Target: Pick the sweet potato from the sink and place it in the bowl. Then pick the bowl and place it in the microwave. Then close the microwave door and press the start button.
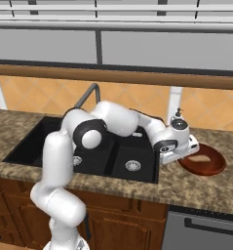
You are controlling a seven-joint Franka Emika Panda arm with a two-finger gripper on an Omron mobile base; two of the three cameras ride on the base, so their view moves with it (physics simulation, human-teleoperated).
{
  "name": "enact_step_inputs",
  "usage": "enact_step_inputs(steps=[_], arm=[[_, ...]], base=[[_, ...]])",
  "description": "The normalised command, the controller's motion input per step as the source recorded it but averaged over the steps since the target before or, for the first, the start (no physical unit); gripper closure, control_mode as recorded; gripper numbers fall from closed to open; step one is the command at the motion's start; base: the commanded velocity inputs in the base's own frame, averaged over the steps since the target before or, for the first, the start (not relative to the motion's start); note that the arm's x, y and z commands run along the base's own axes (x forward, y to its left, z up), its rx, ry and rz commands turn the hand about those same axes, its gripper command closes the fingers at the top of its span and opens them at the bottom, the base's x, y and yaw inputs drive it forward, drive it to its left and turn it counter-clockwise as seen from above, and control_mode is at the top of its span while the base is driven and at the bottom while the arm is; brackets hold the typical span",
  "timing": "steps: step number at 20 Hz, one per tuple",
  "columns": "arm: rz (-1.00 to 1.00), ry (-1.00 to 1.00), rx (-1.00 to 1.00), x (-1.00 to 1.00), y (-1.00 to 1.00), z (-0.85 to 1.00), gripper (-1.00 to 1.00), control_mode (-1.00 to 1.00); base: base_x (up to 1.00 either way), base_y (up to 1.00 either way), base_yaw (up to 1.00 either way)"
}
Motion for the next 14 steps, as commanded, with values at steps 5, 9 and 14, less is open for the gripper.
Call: enact_step_inputs(steps=[5, 9, 14], arm=[[0.13, -0.2, -0.16, -0.46, 0.39, 0.25, 1.0, -1.0], [0.2, -0.18, -0.21, -0.39, 0.51, 0.42, 1.0, -1.0], [0.27, -0.05, -0.26, -0.36, 0.44, 0.71, 1.0, -1.0]], base=[[0.0, 0.0, 0.0], [0.0, 0.0, 0.0], [0.0, 0.0, 0.0]])
